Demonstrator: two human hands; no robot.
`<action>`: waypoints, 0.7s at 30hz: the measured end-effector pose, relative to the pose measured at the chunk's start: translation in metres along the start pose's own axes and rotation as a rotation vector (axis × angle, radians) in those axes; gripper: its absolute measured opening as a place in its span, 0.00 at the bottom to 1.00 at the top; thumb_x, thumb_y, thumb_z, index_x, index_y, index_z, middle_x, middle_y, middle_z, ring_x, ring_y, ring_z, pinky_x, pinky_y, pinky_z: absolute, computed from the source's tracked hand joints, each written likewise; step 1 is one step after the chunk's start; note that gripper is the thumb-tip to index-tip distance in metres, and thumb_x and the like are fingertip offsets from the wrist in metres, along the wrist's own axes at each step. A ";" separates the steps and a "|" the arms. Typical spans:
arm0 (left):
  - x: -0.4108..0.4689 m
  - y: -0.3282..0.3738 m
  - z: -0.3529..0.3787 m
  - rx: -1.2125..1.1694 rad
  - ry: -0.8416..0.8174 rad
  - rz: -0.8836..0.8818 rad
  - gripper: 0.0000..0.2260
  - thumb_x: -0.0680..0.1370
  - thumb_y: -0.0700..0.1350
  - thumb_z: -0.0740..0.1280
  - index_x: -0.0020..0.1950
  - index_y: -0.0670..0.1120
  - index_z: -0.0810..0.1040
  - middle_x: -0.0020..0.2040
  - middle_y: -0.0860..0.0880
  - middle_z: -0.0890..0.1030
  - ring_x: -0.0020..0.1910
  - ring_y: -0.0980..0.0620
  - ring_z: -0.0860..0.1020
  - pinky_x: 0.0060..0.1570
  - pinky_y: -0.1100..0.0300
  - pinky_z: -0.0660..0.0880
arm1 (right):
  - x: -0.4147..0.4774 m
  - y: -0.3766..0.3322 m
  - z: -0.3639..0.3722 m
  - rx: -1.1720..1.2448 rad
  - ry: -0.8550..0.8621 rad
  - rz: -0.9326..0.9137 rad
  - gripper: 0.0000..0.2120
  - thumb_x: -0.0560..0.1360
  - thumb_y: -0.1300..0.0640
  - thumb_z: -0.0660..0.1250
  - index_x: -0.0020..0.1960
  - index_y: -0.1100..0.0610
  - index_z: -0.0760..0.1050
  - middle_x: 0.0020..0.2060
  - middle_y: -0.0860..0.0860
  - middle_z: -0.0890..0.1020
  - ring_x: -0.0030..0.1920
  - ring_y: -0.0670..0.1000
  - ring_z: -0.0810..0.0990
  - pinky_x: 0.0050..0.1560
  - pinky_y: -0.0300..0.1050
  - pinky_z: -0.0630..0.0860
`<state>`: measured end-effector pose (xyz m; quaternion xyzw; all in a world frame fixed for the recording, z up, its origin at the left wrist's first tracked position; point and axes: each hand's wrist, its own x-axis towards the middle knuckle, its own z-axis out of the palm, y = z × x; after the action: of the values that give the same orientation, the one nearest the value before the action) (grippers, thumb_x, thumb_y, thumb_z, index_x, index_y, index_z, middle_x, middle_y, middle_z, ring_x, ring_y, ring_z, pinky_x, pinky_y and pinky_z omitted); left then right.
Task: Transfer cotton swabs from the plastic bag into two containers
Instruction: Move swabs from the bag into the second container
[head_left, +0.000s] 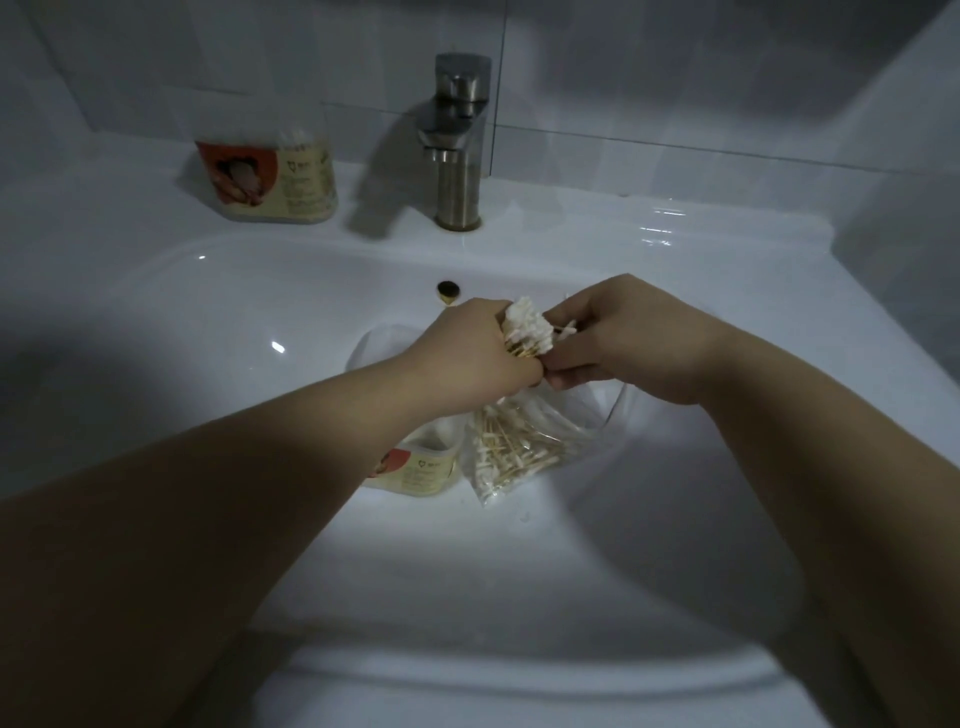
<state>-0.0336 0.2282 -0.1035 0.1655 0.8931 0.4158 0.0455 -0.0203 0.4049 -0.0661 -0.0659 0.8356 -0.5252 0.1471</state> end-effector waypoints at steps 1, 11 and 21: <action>0.000 0.000 0.000 0.009 -0.016 -0.002 0.07 0.70 0.46 0.75 0.37 0.51 0.77 0.30 0.56 0.80 0.30 0.62 0.78 0.26 0.70 0.68 | 0.000 0.001 -0.001 -0.034 0.005 0.004 0.12 0.72 0.74 0.72 0.52 0.64 0.85 0.43 0.61 0.87 0.43 0.56 0.87 0.47 0.42 0.84; -0.003 0.000 -0.001 0.050 -0.104 0.007 0.10 0.71 0.46 0.74 0.35 0.50 0.74 0.31 0.54 0.79 0.31 0.57 0.76 0.32 0.62 0.70 | -0.002 0.000 -0.004 -0.384 -0.022 -0.086 0.13 0.69 0.69 0.73 0.49 0.56 0.87 0.38 0.53 0.87 0.39 0.50 0.88 0.46 0.39 0.83; -0.006 0.001 -0.002 -0.109 -0.169 -0.043 0.18 0.70 0.40 0.73 0.24 0.57 0.75 0.23 0.58 0.75 0.23 0.63 0.73 0.23 0.69 0.66 | -0.001 0.001 -0.007 -0.367 -0.017 -0.094 0.14 0.69 0.69 0.76 0.51 0.54 0.87 0.40 0.52 0.88 0.40 0.51 0.88 0.50 0.45 0.84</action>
<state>-0.0285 0.2257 -0.1013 0.1782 0.8655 0.4472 0.1383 -0.0219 0.4115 -0.0636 -0.1347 0.9122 -0.3696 0.1149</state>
